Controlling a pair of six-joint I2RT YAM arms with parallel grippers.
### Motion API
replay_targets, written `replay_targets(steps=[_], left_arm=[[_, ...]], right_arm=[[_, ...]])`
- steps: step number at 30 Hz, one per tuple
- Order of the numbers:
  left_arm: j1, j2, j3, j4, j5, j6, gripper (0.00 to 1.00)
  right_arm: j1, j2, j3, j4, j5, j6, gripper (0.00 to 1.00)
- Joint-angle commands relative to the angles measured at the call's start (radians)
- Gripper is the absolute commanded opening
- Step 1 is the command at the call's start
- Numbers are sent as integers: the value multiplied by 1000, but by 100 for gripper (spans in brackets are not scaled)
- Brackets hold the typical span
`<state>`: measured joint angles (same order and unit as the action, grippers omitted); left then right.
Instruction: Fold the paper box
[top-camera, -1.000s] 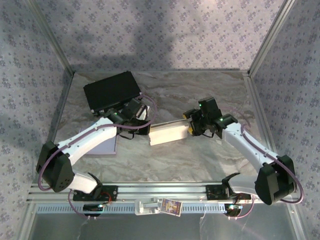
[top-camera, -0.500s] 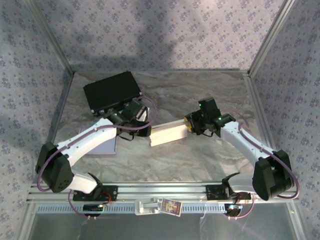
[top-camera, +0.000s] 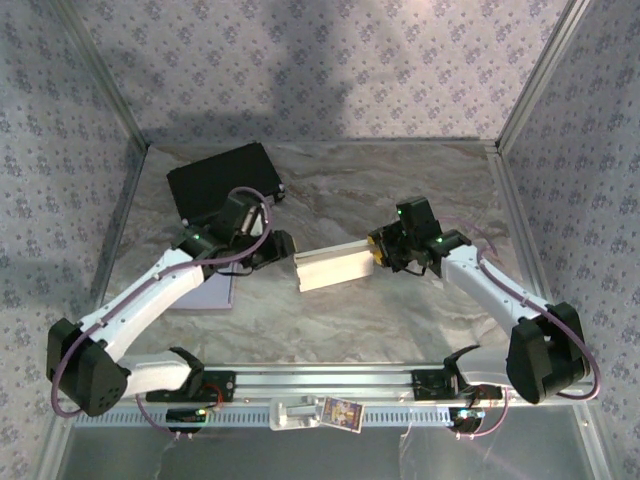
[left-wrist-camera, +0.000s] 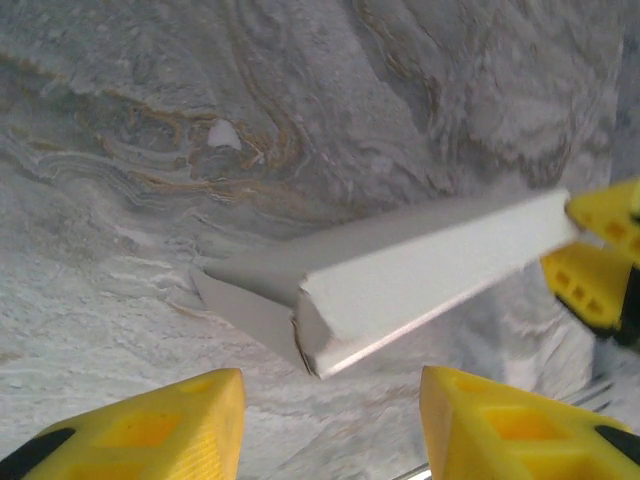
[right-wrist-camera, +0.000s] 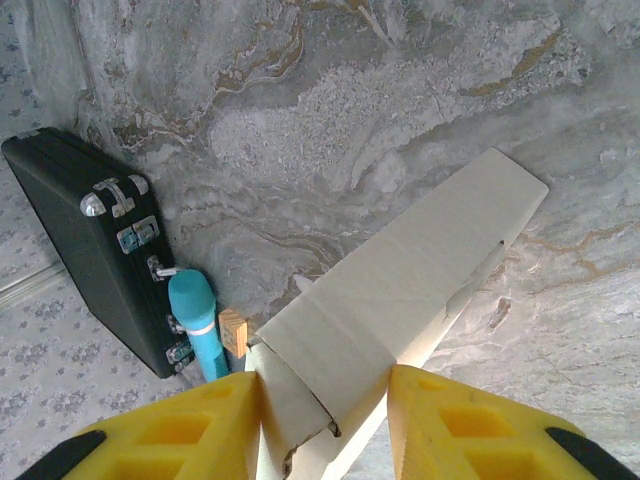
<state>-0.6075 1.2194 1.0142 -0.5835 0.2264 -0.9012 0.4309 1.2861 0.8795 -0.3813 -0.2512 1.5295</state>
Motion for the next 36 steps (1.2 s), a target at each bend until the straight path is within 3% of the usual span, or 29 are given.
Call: replay_targets(steps=[1,5,14,24,36], left_arm=[[22,8,-65,128,78,-201,49],[28,27,-127,276,94,-327,49],[21,18,-223,365,120,-397,45],[12,-14,-290,414,105,-403,34],[-35,-72,-364,487,90,-322,33]], right_arm=[[9,-5,-29,-71,12,-5,37],[9,-4,-31,-73,11,-5,37],[10,2,-34,-64,9,-3,36],[14,2,-43,-64,10,1,36],[14,6,-39,-77,19,1,36]])
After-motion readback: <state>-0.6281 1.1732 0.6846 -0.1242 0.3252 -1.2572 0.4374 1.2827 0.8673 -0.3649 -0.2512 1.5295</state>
